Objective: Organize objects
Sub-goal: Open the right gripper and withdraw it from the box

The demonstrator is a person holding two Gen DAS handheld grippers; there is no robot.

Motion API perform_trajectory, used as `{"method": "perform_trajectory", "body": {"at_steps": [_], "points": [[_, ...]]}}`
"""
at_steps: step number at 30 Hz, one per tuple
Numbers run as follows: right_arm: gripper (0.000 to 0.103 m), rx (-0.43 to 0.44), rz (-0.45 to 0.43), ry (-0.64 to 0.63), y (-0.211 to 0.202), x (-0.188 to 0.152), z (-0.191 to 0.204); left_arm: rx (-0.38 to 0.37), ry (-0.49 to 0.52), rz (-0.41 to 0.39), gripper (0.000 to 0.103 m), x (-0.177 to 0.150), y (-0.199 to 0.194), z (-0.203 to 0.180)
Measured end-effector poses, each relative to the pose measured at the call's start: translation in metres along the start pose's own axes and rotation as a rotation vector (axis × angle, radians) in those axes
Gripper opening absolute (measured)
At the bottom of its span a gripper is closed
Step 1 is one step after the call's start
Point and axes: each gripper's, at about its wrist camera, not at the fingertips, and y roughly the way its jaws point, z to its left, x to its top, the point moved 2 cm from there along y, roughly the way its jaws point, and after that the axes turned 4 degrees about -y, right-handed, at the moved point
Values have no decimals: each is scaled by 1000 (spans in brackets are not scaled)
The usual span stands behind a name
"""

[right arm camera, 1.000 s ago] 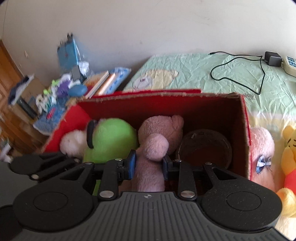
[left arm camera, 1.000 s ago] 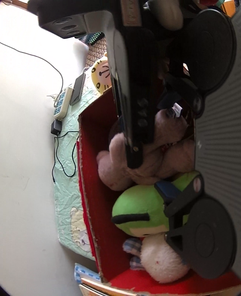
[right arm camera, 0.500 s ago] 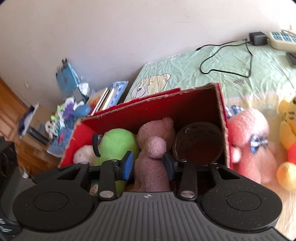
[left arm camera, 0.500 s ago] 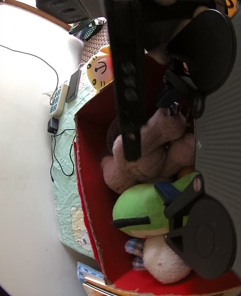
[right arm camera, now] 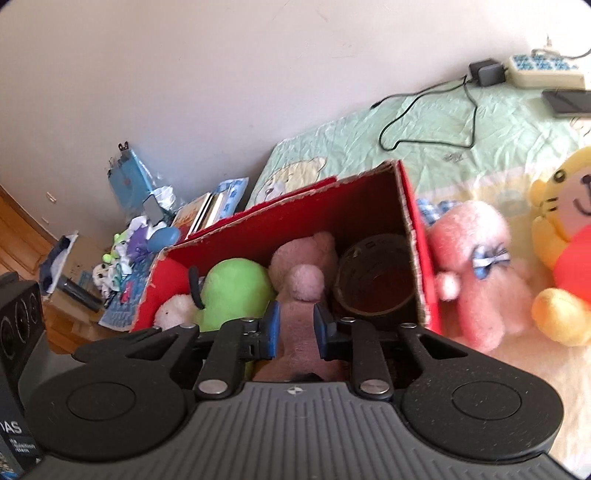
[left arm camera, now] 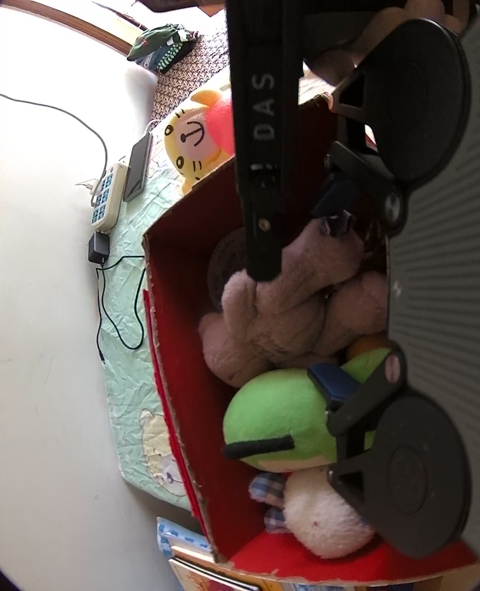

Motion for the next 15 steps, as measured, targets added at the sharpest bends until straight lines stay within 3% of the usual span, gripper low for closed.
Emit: {"method": "perform_trajectory", "body": {"at_steps": [5,15], "points": [[31,-40,-39,-32,-13,-6,2,53,0,11,89,1,-3,-7],[32,-54,-69,-47,-27,-16,1,135,9,-2,91,-9,-18,-21]]}}
